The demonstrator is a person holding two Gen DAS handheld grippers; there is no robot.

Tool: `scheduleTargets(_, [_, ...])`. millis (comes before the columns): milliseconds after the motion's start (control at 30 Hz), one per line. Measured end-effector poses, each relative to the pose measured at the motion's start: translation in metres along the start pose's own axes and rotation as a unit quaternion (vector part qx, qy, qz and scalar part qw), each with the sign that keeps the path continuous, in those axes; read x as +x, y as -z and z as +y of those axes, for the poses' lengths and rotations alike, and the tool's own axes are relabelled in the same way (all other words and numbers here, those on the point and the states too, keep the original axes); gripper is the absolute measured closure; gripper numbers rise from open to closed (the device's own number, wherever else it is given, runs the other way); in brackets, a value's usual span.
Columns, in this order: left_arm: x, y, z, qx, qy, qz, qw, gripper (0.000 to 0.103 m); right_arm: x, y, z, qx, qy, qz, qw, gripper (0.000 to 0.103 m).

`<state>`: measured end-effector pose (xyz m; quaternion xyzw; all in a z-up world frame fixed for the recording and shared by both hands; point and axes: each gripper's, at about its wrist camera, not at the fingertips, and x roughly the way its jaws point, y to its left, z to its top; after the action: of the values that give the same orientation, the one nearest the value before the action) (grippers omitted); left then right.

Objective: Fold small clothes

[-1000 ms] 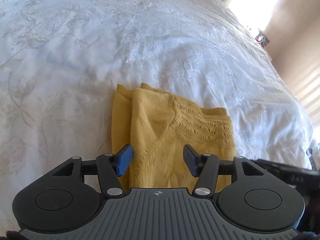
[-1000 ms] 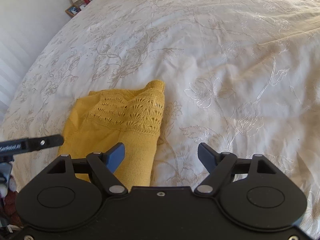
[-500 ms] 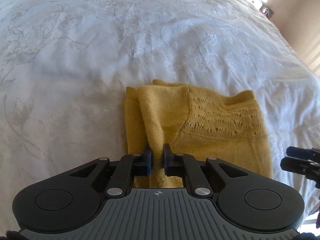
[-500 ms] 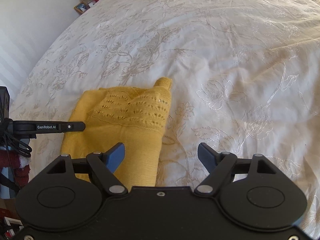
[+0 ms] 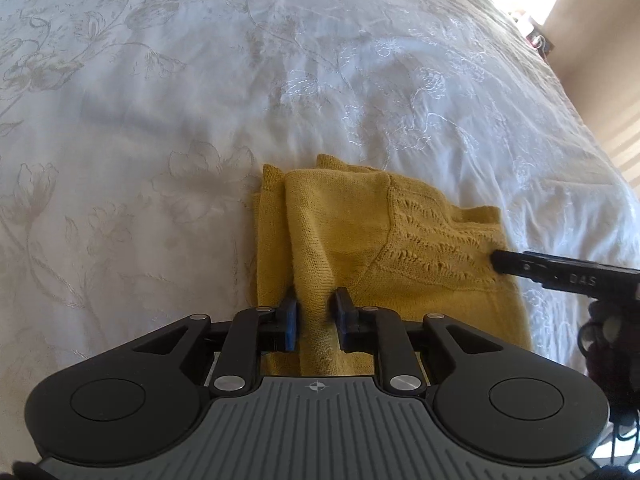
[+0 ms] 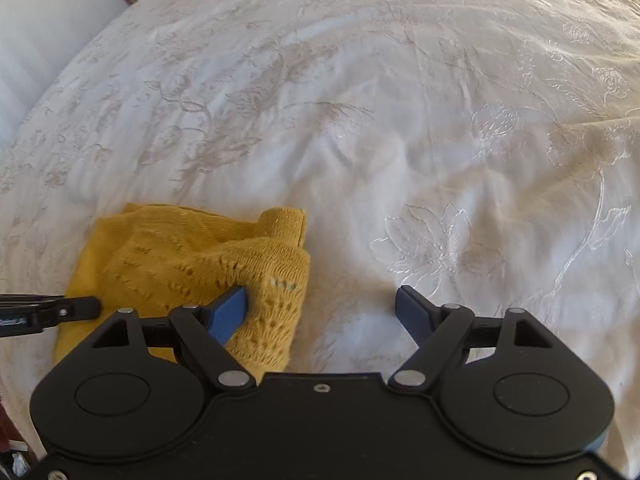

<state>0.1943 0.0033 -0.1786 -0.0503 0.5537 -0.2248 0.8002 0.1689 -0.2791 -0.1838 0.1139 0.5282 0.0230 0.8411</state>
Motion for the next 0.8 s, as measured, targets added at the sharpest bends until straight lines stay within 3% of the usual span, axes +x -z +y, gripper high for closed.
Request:
scheduleTargets(133, [-0.002,-0.003,0.000,-0.006,0.003,0.004,1.0000,0.077,0.003,-0.011,-0.006,-0.001,0.010,-0.004,1.000,0.014])
scheduleTargets(200, [-0.012,-0.006,-0.005,0.000,-0.007,-0.011,0.9999,0.067,-0.010,-0.013,-0.005,-0.003,0.006,-0.022,1.000,0.014])
scheduleTargets(267, [-0.024,-0.011,-0.013,0.024,-0.022,-0.045,0.9985,0.042,-0.027,-0.014,0.001,-0.013,-0.007,-0.050,0.999,0.013])
scheduleTargets(300, [-0.027,-0.014,-0.017,0.032,-0.021,-0.057,0.9976,0.039,-0.032,-0.014,0.005,-0.015,-0.013,-0.057,0.998,0.013])
scheduleTargets(400, [-0.015,-0.027,-0.025,0.036,-0.014,-0.055,0.9977,0.039,-0.022,-0.013,0.016,-0.025,-0.027,-0.040,0.999,0.012])
scheduleTargets(467, [0.003,-0.035,-0.028,0.038,-0.020,-0.042,0.9982,0.039,-0.003,-0.013,0.022,-0.043,-0.015,-0.019,0.999,0.012])
scheduleTargets(600, [0.031,-0.044,-0.020,0.044,-0.076,-0.025,0.9958,0.039,0.025,-0.021,0.017,-0.037,0.016,0.008,0.999,0.008])
scheduleTargets(667, [0.038,-0.048,-0.009,0.028,-0.082,-0.014,0.9961,0.032,0.028,-0.027,0.014,-0.036,0.023,0.007,0.999,0.007])
scheduleTargets(800, [0.017,-0.048,-0.007,0.025,-0.066,-0.027,0.9971,0.033,0.007,-0.030,0.013,-0.041,0.008,-0.023,0.999,0.008])
